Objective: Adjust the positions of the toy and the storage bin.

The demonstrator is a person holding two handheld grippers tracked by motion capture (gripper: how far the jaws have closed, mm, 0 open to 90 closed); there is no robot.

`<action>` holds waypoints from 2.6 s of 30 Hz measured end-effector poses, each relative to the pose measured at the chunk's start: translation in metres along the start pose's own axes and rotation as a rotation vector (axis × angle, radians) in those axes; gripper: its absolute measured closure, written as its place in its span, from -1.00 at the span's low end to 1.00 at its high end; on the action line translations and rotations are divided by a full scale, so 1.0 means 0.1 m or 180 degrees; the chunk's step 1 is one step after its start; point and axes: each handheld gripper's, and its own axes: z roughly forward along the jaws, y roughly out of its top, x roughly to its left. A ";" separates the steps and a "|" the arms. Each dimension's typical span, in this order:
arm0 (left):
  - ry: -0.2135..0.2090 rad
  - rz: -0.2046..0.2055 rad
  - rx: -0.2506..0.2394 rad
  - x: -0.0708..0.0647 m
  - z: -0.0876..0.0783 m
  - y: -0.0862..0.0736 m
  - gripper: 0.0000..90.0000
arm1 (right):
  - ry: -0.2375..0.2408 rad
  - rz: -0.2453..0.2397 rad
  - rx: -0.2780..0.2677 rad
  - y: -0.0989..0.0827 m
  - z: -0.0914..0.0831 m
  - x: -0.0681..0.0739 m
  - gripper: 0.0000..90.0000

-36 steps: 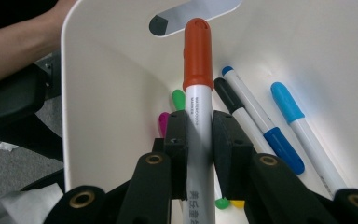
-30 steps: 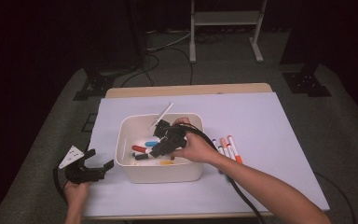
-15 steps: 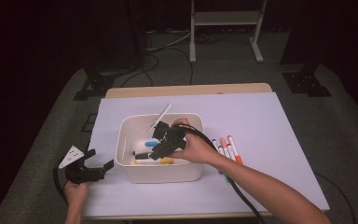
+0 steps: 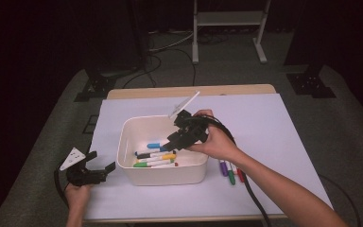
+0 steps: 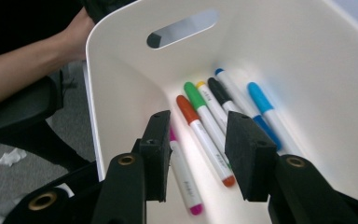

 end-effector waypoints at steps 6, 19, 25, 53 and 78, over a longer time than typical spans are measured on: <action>0.0005 0.0004 0.0005 0.00 0.00 0.00 -1.00 | -0.0136 0.0142 -0.0150 -0.16 -0.34 -0.09 0.28; 0.0008 0.0024 0.0032 0.00 0.01 0.00 -1.00 | -0.0437 0.0498 -0.0336 -0.72 -0.86 -0.31 0.24; 0.0010 0.0023 0.0031 0.00 0.01 0.00 -1.00 | -0.0533 0.0631 -0.0357 -0.95 -0.98 -0.39 0.21; 0.0014 0.0029 0.0014 0.00 0.01 0.00 -1.00 | -0.0823 0.1184 -0.0170 -1.87 -0.80 -0.73 0.15; 0.0011 0.0027 0.0002 0.00 0.00 0.00 -1.00 | -0.1478 0.1484 0.0155 -2.15 -0.30 -1.03 0.40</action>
